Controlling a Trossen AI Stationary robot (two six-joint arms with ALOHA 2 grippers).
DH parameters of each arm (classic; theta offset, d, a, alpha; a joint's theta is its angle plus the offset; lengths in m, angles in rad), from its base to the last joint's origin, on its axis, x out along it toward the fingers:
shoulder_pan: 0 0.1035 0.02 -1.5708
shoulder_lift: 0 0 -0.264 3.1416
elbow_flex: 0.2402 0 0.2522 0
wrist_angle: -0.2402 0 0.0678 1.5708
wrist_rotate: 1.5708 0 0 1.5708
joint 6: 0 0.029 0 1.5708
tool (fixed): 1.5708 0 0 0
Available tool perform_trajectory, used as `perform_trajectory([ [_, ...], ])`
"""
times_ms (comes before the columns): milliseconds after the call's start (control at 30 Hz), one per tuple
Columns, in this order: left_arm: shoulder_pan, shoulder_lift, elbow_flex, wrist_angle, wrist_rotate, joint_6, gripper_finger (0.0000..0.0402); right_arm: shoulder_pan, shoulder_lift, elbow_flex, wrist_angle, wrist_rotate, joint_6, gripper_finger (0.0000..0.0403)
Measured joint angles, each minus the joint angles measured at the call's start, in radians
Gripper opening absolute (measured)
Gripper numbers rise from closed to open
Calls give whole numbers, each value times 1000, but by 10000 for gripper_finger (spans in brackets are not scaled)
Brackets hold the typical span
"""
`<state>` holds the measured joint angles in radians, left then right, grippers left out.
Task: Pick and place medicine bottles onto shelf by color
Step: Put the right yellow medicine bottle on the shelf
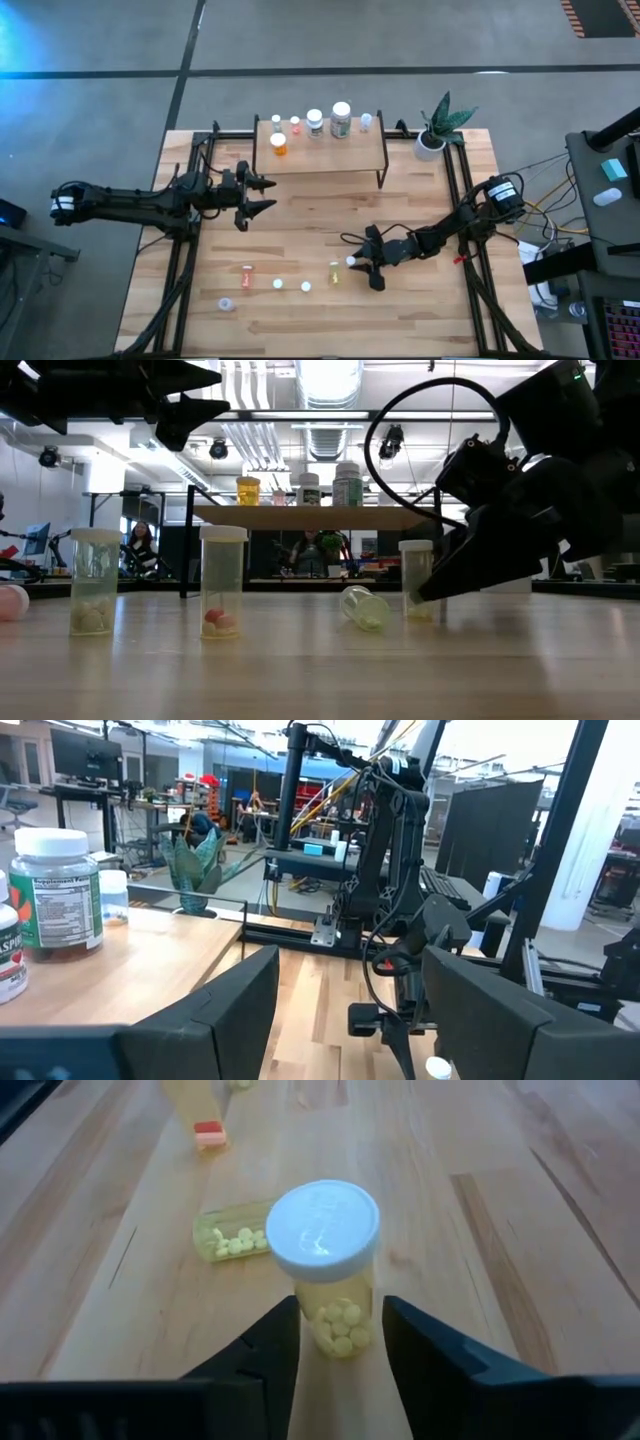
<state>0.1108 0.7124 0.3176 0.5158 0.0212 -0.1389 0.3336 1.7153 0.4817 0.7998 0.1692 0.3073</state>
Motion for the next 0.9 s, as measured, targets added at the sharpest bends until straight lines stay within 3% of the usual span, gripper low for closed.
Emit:
perform_trajectory([
  [900,0,6,-3,0,1,-13,231,-4,-6,43,2,17,-23,103],
])
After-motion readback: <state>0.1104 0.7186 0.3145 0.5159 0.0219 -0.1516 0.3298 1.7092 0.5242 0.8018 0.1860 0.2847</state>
